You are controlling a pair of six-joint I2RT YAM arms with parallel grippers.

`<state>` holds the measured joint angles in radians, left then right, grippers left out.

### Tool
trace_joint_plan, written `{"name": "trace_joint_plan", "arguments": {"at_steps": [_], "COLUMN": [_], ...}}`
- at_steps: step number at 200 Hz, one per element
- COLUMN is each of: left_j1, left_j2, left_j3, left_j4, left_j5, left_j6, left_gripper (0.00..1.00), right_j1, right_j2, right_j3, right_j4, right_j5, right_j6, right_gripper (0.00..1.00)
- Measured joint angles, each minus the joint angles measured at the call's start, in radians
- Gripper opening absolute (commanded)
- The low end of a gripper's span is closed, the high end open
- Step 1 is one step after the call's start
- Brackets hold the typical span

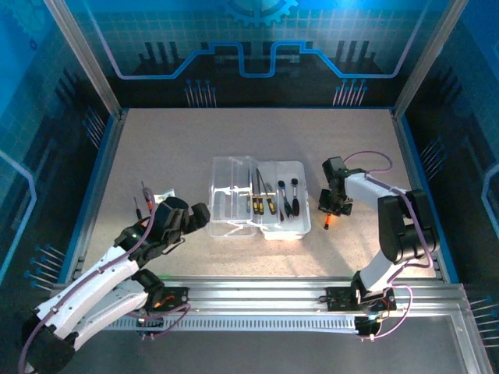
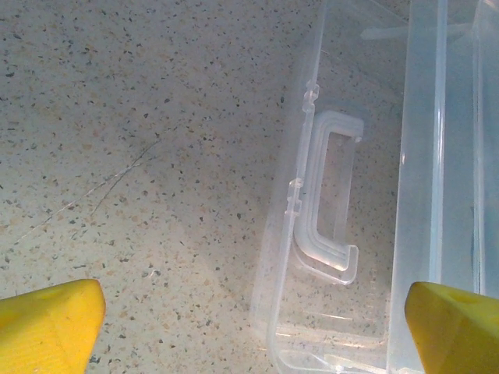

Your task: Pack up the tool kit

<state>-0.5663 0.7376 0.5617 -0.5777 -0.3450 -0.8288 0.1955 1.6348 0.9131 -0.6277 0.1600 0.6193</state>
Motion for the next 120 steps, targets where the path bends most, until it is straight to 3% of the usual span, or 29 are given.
{"name": "trace_joint_plan", "arguments": {"at_steps": [65,120], "left_j1": [0.000,0.000], "left_j2": [-0.041,-0.174], "left_j3": [0.045,0.076], "left_j4": [-0.092,-0.203], "left_j5": [-0.027,-0.086], "left_j6": [-0.004,-0.013], "left_gripper": [0.99,0.99], "right_j1": [0.037,0.261], "right_j2": [-0.150,-0.224], "right_j3": [0.035,0.211], "right_j4": [-0.039,-0.081], "right_j5": [-0.023,-0.032], "right_j6": [-0.041,-0.033], "right_gripper": [0.07,0.07]}}
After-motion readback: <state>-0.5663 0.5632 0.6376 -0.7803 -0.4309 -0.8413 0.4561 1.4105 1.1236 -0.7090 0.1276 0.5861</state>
